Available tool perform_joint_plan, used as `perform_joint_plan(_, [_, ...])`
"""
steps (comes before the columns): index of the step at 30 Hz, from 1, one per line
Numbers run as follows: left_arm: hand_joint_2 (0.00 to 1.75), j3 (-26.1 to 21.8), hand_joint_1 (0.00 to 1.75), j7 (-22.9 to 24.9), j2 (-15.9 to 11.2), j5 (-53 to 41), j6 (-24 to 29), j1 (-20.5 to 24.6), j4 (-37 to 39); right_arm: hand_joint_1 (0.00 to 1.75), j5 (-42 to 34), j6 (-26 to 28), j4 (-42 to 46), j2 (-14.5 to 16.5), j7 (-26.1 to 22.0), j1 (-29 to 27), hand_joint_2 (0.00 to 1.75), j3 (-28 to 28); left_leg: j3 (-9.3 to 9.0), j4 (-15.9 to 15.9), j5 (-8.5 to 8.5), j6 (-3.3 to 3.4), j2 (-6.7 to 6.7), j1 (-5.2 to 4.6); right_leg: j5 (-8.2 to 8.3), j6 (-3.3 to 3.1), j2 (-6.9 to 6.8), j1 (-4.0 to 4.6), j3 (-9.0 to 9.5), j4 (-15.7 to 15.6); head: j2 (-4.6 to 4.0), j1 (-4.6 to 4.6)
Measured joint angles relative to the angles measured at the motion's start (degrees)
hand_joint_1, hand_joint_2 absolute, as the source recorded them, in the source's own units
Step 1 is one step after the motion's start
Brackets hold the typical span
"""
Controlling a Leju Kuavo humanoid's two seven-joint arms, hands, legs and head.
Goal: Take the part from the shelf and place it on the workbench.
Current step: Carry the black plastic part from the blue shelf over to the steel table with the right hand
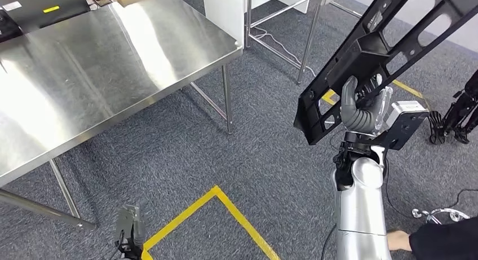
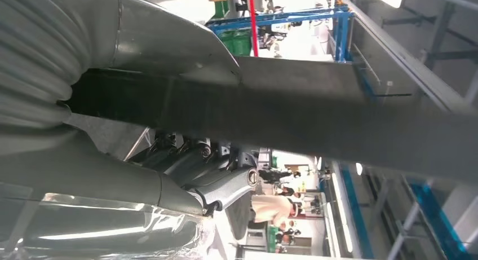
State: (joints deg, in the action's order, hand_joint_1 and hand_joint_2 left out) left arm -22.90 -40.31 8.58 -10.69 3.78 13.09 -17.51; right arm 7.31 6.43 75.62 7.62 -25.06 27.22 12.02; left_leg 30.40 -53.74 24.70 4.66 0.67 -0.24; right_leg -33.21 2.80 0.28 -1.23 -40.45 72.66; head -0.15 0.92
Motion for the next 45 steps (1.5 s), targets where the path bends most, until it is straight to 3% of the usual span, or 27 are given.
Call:
perform_joint_plan(2, [0.0, -0.09, 0.0, 0.01, 0.11, 0.29, -0.43, -0.26, 0.0, 1.75, -0.07, 0.0, 0.08, -0.2, 0.17, -0.14, 1.75, 0.07, -2.03, -0.13, 1.73, -1.08, 0.28, 0.67, -0.17, 1.21, -0.13, -0.7, -1.28, -3.11, 0.0, -0.04])
perform_joint_plan(3, [0.0, -0.16, 0.0, 0.01, 0.13, 0.39, -0.52, -0.32, 0.0, 1.75, -0.09, 0.0, 0.16, -0.34, 0.22, -0.23, 1.75, 0.11, -3.03, -0.31, 2.74, -1.65, 0.39, 0.98, 1.98, 2.35, -0.29, -1.12, -0.95, -6.5, 0.0, -0.1])
perform_joint_plan(4, [0.0, -0.26, 0.0, 0.01, 0.09, 0.46, -0.58, -0.34, 0.0, 1.75, -0.11, -0.01, 0.21, -0.56, 0.26, -0.33, 1.75, 0.15, -3.83, -0.67, 3.91, -2.26, 0.45, 1.08, 5.78, 3.71, -0.67, -1.47, -0.39, -10.31, 0.0, -0.35])
perform_joint_plan(5, [0.0, -0.34, 0.0, 0.01, 0.04, 0.49, -0.61, -0.38, -0.02, 1.75, -0.15, -0.03, 0.27, -0.74, 0.29, -0.44, 1.75, 0.25, -4.28, -0.99, 5.08, -2.8, 0.47, 1.03, 9.29, 4.28, -1.09, -1.64, 0.28, -13.14, 0.0, -0.62])
perform_joint_plan(6, [0.0, -0.4, 0.0, 0.03, 0.0, 0.5, -0.63, -0.4, -0.07, 1.75, -0.15, -0.06, 0.33, -0.86, 0.34, -0.62, 1.75, 0.35, -4.57, -1.24, 6.07, -3.27, 0.39, 0.88, 12.11, 4.16, -1.3, -1.65, 0.66, -14.83, 0.0, -0.62])
perform_joint_plan(7, [0.0, -0.45, 0.0, 0.02, -0.05, 0.51, -0.65, -0.41, -0.16, 1.75, -0.19, -0.09, 0.43, -0.96, 0.41, -0.75, 1.75, 0.44, -4.79, -1.55, 6.7, -3.66, 0.3, 0.73, 13.58, 3.32, -1.47, -1.72, 0.78, -15.34, 0.0, -0.68])
perform_joint_plan(9, [0.0, -0.46, 0.0, 0.01, -0.09, 0.51, -0.75, -0.32, -0.35, 1.75, -0.27, -0.12, 0.85, -1.02, 0.51, -0.96, 1.75, 0.52, -3.95, -3.65, 6.03, -4.14, 0.08, 0.92, 13.24, 1.01, -1.17, -1.78, 0.91, -14.95, 0.0, -0.24])
perform_joint_plan(10, [0.0, -0.46, 0.0, -0.02, -0.1, 0.5, -0.88, -0.3, -0.42, 1.75, -0.32, -0.13, 1.09, -1.11, 0.51, -0.99, 1.75, 0.53, -2.23, -6.55, 4.74, -4.32, -0.01, 1.09, 12.87, 0.26, -1.1, -1.89, 1.15, -14.92, 0.0, -0.29])
perform_joint_plan(12, [0.0, -0.45, 0.0, -0.01, -0.07, 0.46, -1.18, -0.41, -0.46, 1.75, -0.34, -0.17, 1.41, -1.24, 0.49, -1.17, 1.75, 0.6, 3.45, -14.34, 3.35, -4.56, -0.2, 1.34, 11.89, -0.92, -0.85, -1.7, 2.07, -15.04, 0.0, -0.2])
perform_joint_plan(14, [0.0, -0.44, 0.0, 0.0, -0.01, 0.43, -1.36, -0.74, -0.46, 1.75, -0.34, -0.22, 1.51, -1.36, 0.48, -1.5, 1.75, 0.66, 8.64, -19.33, 6.83, -4.73, -0.25, 1.37, 10.51, -1.58, -0.63, -1.48, 3.45, -15.08, 0.0, -0.14])
perform_joint_plan(16, [0.0, -0.45, 0.0, 0.01, -0.01, 0.41, -1.4, -1.02, -0.46, 1.75, -0.35, -0.21, 1.57, -1.52, 0.51, -1.82, 1.75, 0.67, 11.24, -18.88, 11.43, -4.79, -0.28, 1.38, 8.99, -1.7, -0.35, -1.31, 5.29, -15.09, 0.0, -0.13])
perform_joint_plan(17, [0.0, -0.46, 0.0, 0.01, -0.01, 0.41, -1.42, -1.1, -0.45, 1.75, -0.35, -0.2, 1.6, -1.61, 0.55, -1.87, 1.75, 0.67, 11.53, -16.79, 11.69, -4.7, -0.32, 1.38, 8.18, -1.65, -0.25, -1.25, 6.35, -15.1, 0.0, -0.13])
perform_joint_plan(18, [0.0, -0.46, 0.0, 0.01, -0.01, 0.4, -1.44, -1.13, -0.45, 1.75, -0.36, -0.19, 1.64, -1.69, 0.58, -1.89, 1.75, 0.68, 11.21, -13.57, 9.78, -4.53, -0.41, 1.39, 7.37, -1.54, -0.18, -1.21, 7.4, -15.13, 0.0, -0.13])
perform_joint_plan(21, [0.0, -0.44, 0.0, 0.02, 0.04, 0.37, -1.48, -1.17, -0.37, 1.75, -0.42, -0.04, 1.85, -1.91, 0.69, -1.87, 1.75, 0.7, 8.94, -5.04, -1.1, -3.68, -0.81, 1.0, 5.18, -0.7, 0.19, -0.95, 9.93, -15.28, 0.0, -0.22])
perform_joint_plan(22, [0.0, -0.43, 0.0, 0.01, 0.07, 0.35, -1.45, -1.12, -0.34, 1.75, -0.45, 0.04, 2.04, -1.97, 0.72, -1.85, 1.75, 0.72, 8.31, -4.16, -2.75, -3.34, -0.8, 0.75, 4.81, -0.19, 0.33, -0.81, 10.56, -15.25, 0.0, -0.24])
perform_joint_plan(24, [0.0, -0.39, 0.0, 0.0, 0.11, 0.32, -1.37, -0.8, -0.35, 1.75, -0.55, 0.21, 2.56, -2.11, 0.71, -1.8, 1.75, 0.75, 6.84, -3.72, -2.48, -2.52, -0.58, 0.35, 4.83, 0.99, 0.35, -0.74, 10.93, -14.48, 0.0, -0.18])
perform_joint_plan(26, [0.0, -0.38, 0.0, -0.02, 0.06, 0.35, -1.27, -0.4, -0.37, 1.75, -0.61, 0.38, 2.91, -2.34, 0.63, -1.79, 1.75, 0.78, 5.28, -3.36, -1.94, -1.5, -0.42, 0.13, 5.53, 1.6, 0.19, -0.75, 9.05, -10.52, 0.0, -0.11])
perform_joint_plan(28, [0.0, -0.36, 0.0, -0.01, 0.02, 0.45, -1.12, -0.16, -0.36, 1.75, -0.65, 0.54, 3.0, -2.7, 0.61, -1.97, 1.75, 0.81, 4.07, -3.28, -1.05, -0.65, -0.24, -0.11, 4.75, 1.03, 0.05, -0.65, 4.32, -3.62, 0.0, -0.17])
perform_joint_plan(30, [0.0, -0.33, 0.0, 0.01, 0.11, 0.52, -1.0, -0.18, -0.31, 1.75, -0.68, 0.69, 3.02, -3.09, 0.61, -2.36, 1.75, 0.83, 3.03, -3.29, 0.11, -0.16, 0.21, -0.41, 1.96, 0.11, 0.05, -0.34, -0.55, 1.12, 0.0, -0.21])
perform_joint_plan(32, [0.0, -0.3, 0.0, 0.01, 0.27, 0.53, -0.93, -0.32, -0.22, 1.75, -0.7, 0.87, 3.02, -3.43, 0.61, -2.62, 1.75, 0.82, 1.56, -3.3, 1.42, -0.03, 0.72, -0.75, 0.99, -0.05, 0.05, 0.13, -2.33, -0.6, 0.0, -0.22])
perform_joint_plan(33, [0.0, -0.28, 0.0, 0.01, 0.32, 0.56, -0.89, -0.34, -0.19, 1.75, -0.72, 0.99, 3.02, -3.54, 0.61, -2.66, 1.75, 0.82, 0.71, -3.3, 2.12, -0.03, 0.91, -0.89, 2.29, 0.22, 0.05, 0.42, -2.04, -3.71, 0.0, -0.22])
perform_joint_plan(35, [0.0, -0.26, 0.0, 0.02, 0.41, 0.66, -0.79, -0.37, -0.04, 1.75, -0.75, 1.21, 3.01, -3.78, 0.6, -2.72, 1.75, 0.84, -0.79, -3.31, 3.59, -0.14, 1.14, -1.13, 8.39, 0.79, 0.05, 1.11, -0.58, -11.56, 0.0, -0.25])
perform_joint_plan(37, [0.0, -0.25, 0.0, 0.05, 0.49, 0.78, -0.69, -0.41, 0.17, 1.75, -0.76, 1.28, 3.03, -3.97, 0.57, -2.78, 1.75, 0.87, -1.56, -3.38, 4.75, -0.53, 1.32, -1.32, 13.0, 0.03, 0.18, 1.64, 0.72, -15.58, 0.0, -0.35])
perform_joint_plan(39, [0.0, -0.21, 0.0, 0.07, 0.51, 0.93, -0.67, -0.36, 0.29, 1.75, -0.76, 1.34, 3.27, -4.05, 0.53, -2.77, 1.75, 0.91, -1.86, -3.81, 4.99, -1.0, 1.39, -1.34, 13.32, -1.89, 0.24, 1.72, 1.76, -16.11, 0.0, -0.44])
perform_joint_plan(41, [0.0, -0.19, 0.0, 0.03, 0.44, 1.16, -0.62, -0.23, 0.32, 1.75, -0.72, 1.55, 3.58, -4.08, 0.5, -2.58, 1.75, 0.97, -0.84, -6.29, 4.88, -1.5, 1.05, -1.23, 12.89, -3.27, 0.12, 1.31, 3.27, -17.14, 0.0, -0.46])
perform_joint_plan(43, [0.0, -0.18, 0.0, 0.0, 0.38, 1.51, -0.48, -0.13, 0.34, 1.75, -0.31, 2.08, 3.65, -4.1, 0.58, -2.37, 1.75, 1.16, 2.51, -11.8, 6.02, -2.34, 0.59, -0.7, 12.44, -4.04, -0.07, 0.83, 4.91, -18.05, 0.0, -0.39])
perform_joint_plan(45, [0.0, -0.19, 0.0, 0.01, 0.31, 1.99, -0.3, -0.21, 0.42, 1.75, 0.76, 3.05, 3.47, -4.14, 0.87, -2.28, 1.75, 1.59, 6.82, -16.88, 8.35, -3.54, 0.39, 0.34, 11.73, -4.21, -0.27, 0.51, 5.8, -18.21, 0.0, -0.31])
